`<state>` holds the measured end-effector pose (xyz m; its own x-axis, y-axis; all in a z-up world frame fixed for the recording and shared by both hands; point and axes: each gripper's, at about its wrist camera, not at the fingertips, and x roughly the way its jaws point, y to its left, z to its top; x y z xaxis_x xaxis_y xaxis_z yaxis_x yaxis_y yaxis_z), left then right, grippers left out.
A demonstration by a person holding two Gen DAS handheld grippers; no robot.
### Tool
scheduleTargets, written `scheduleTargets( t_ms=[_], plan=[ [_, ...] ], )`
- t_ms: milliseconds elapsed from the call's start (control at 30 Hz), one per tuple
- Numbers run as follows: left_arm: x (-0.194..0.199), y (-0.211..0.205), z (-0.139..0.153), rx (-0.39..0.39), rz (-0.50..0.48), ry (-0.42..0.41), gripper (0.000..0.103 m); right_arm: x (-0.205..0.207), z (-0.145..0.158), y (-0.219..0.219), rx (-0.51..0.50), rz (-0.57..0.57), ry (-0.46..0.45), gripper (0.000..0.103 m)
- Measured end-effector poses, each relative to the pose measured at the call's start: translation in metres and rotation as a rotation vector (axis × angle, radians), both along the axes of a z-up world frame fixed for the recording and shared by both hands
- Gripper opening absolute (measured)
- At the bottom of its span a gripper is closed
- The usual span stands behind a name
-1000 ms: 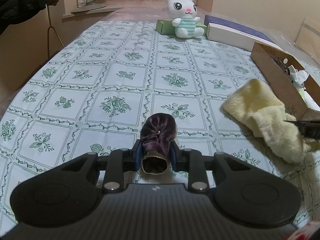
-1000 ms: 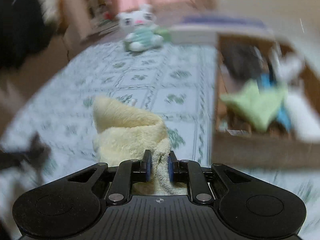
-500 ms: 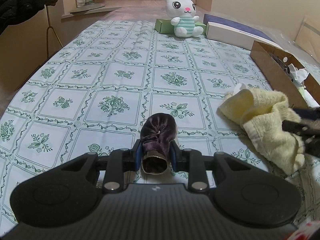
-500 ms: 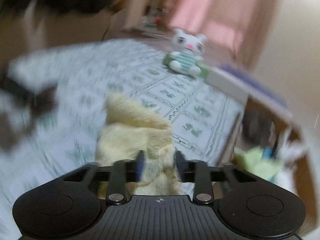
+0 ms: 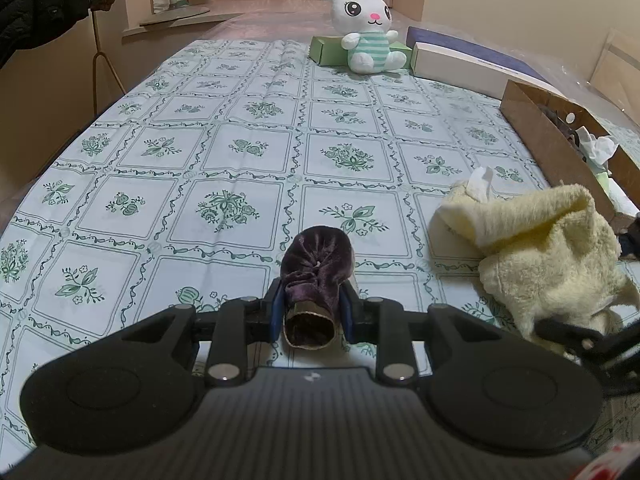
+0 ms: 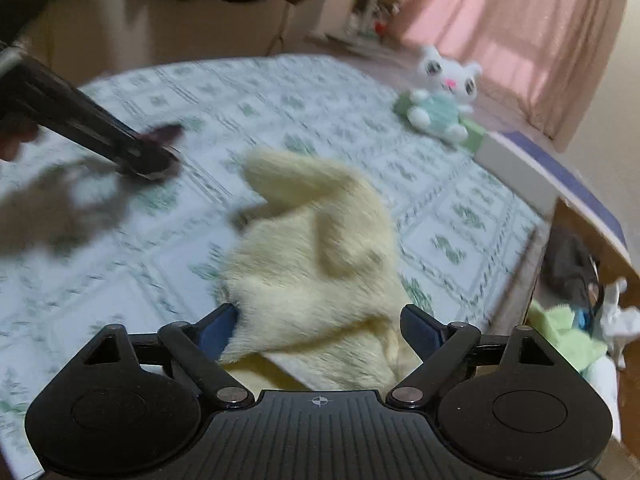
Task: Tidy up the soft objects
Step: 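Grasp the cream towel with the right gripper and lift it while the left holds the scrunchie, then carry the scrunchie and towel over the cardboard box with both grippers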
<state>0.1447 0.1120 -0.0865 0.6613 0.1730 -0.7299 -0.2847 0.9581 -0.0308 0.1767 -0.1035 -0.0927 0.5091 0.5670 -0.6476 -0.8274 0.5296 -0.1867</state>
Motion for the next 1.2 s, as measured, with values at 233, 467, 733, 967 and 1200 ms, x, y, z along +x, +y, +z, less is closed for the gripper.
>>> scheduleTargets(
  t_ms=[233, 467, 733, 967, 1200],
  plan=[
    [0.001, 0.001, -0.001, -0.001, 0.003, 0.001, 0.026, 0.033, -0.015, -0.005, 0.05, -0.113, 0.095, 0.097],
    [0.002, -0.001, -0.001, 0.005, -0.005, 0.0, 0.026, 0.05, -0.017, -0.013, 0.117, -0.213, 0.246, 0.067],
    [0.001, -0.011, 0.005, 0.005, -0.043, -0.011, 0.026, 0.042, -0.008, -0.022, 0.207, -0.209, 0.325, 0.026],
    [-0.001, -0.02, 0.021, 0.013, -0.07, -0.041, 0.026, 0.034, 0.001, -0.026, 0.247, -0.203, 0.357, 0.024],
    [0.001, -0.036, 0.042, 0.032, -0.103, -0.072, 0.026, 0.026, 0.025, -0.039, 0.298, -0.206, 0.354, 0.024]
  ],
)
